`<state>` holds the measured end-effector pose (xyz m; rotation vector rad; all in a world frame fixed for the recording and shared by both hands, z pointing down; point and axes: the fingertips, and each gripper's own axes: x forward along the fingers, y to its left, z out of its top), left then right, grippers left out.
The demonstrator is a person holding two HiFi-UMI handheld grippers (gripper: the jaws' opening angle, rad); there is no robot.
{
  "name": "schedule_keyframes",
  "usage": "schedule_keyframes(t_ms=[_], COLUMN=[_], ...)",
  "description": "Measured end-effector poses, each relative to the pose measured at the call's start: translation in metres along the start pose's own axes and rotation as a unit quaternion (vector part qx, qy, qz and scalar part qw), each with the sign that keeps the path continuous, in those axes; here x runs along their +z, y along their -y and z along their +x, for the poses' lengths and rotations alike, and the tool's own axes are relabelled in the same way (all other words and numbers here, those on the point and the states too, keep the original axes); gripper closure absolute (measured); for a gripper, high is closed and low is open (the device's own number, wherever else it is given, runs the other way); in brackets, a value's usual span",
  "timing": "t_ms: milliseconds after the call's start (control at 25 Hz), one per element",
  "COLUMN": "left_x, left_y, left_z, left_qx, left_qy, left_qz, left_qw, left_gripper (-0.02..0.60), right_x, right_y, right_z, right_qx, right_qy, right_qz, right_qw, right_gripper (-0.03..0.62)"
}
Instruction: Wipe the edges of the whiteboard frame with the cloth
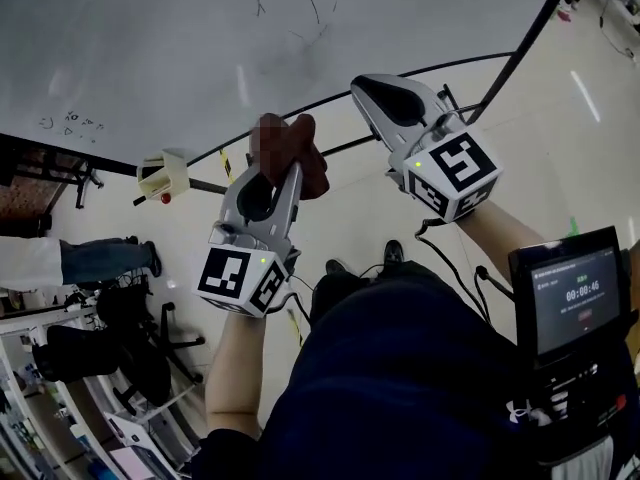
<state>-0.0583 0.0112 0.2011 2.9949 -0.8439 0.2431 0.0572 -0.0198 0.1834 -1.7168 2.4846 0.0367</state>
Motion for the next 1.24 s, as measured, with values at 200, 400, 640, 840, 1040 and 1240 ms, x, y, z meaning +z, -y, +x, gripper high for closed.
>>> schedule_keyframes(t_ms=[200,400,640,840,1040,1240], left_x=[-0.018,-0.038,-0.064,-0.075,-0.071,-0.070], left_y=[0.009,0.009,-0.020,-0.034,-0.027,-0.016], left_z=[-0.001,-0.006,-0.020,-0.024,-0.028,-0.034], left_qx=[0.034,0.027,0.043,0.023,-0.001,-0.015], left_qy=[0.006,-0.009,-0.022,-0.018,-0.025,-0.023], left_qz=[-0.010,-0.036,-0.066,-0.049,0.017,0.043], left_qw=[0.9994,0.9989,0.9966,0.9984,0.9996,0.9987], left_gripper=[0.512,0.512,0.512,0.512,0.512,0.512], right_x=[-0.026,-0.049,-0.074,-0.081,-0.078,-0.079], right_y=[-0.016,-0.017,-0.018,-0.035,-0.048,-0.055], right_z=[-0.029,-0.041,-0.029,-0.003,0.005,0.004], right_qx=[-0.006,-0.024,-0.037,-0.026,-0.019,-0.014], right_qy=[0.008,-0.018,-0.050,-0.062,-0.062,-0.068], right_qz=[-0.063,-0.044,-0.025,-0.035,-0.044,-0.047], right_qw=[0.998,0.999,0.998,0.997,0.997,0.997], right_gripper=[0.576,0.576,0.576,0.576,0.576,0.576])
